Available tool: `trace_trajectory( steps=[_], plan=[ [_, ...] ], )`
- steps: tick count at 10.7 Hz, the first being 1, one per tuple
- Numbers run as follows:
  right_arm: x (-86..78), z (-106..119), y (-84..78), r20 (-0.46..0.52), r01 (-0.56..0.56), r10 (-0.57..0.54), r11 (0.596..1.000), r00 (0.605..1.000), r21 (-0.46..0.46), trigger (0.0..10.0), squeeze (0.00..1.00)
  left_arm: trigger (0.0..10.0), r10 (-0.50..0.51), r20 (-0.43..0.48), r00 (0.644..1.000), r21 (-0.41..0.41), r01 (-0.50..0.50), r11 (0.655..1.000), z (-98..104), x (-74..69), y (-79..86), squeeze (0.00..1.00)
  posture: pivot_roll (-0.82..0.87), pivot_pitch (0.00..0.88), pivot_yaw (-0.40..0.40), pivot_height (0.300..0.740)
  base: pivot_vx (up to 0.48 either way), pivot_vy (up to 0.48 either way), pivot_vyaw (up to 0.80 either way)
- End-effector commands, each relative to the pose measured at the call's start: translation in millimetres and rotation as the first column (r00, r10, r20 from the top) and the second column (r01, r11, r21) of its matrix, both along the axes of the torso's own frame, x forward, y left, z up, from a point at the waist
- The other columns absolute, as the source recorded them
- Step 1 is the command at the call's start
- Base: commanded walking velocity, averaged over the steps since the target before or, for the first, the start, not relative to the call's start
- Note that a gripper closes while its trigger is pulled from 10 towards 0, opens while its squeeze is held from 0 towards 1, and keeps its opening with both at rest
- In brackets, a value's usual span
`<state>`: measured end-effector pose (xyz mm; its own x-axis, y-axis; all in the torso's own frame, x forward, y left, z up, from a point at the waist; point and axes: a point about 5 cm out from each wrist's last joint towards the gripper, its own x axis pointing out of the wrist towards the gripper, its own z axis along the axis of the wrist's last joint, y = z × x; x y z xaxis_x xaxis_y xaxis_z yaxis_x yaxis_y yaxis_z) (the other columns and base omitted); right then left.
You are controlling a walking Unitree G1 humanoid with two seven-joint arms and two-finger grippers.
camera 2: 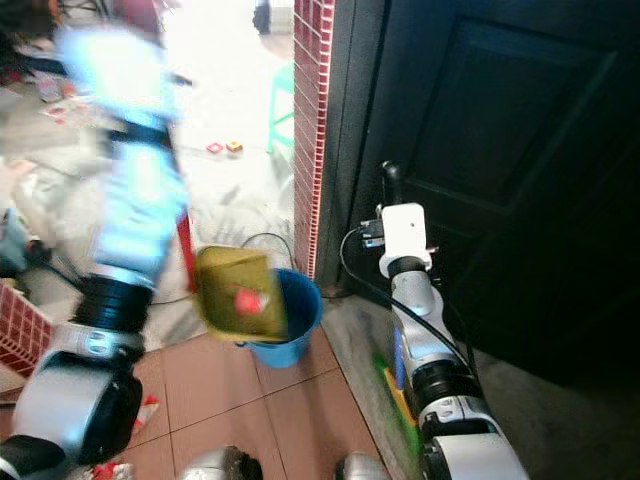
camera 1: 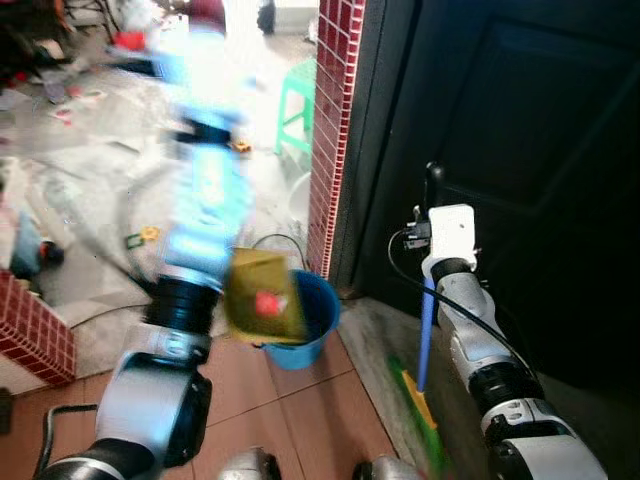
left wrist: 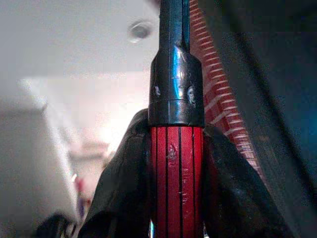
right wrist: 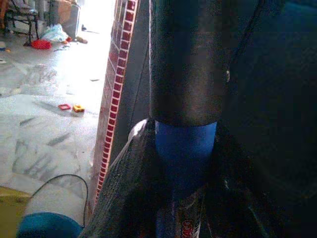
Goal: Sweep floor
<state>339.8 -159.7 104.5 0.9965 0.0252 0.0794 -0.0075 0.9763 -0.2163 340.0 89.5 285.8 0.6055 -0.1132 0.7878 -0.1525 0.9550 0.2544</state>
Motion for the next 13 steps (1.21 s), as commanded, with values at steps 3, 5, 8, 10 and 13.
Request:
trace_trajectory(
  steps=[3,5,8,10,13],
  plan=[
    [2.4,12.8,-3.2,0.049,-0.002,0.003,1.000,0.999,-0.015,10.0,0.00,10.0,-0.046,0.088,0.995,0.109,0.036,0.993,-4.8,-5.2,-20.5,0.00,-0.10,0.000,0.009,0.740,0.000,0.000,0.00],
    [-0.4,12.9,-9.9,0.054,0.014,-0.012,1.000,0.998,-0.025,10.0,0.00,10.0,-0.101,0.115,0.988,0.149,0.083,0.985,-8.4,-7.3,-43.6,0.00,-0.12,0.000,0.019,0.740,0.000,0.000,0.00],
    [-2.9,17.1,-13.4,0.072,0.020,-0.017,0.999,0.997,-0.036,10.0,0.00,10.0,-0.266,0.167,0.950,0.276,0.214,0.937,-18.1,-23.2,-87.3,0.00,-0.17,0.000,0.030,0.740,0.000,0.000,0.00],
    [-6.1,16.7,-19.7,0.070,0.036,-0.033,0.998,0.997,-0.043,10.0,0.00,10.0,-0.343,0.193,0.919,0.331,0.268,0.905,-22.9,-33.7,-112.2,0.00,-0.18,0.000,0.039,0.740,0.000,0.000,0.00],
    [-6.7,17.1,-16.1,0.069,0.029,-0.026,0.999,0.997,-0.039,10.0,0.00,10.0,-0.558,0.136,0.819,0.473,0.441,0.763,-55.6,-66.6,-151.4,0.00,-0.18,0.000,0.034,0.740,0.000,0.000,0.00]
  ],
)
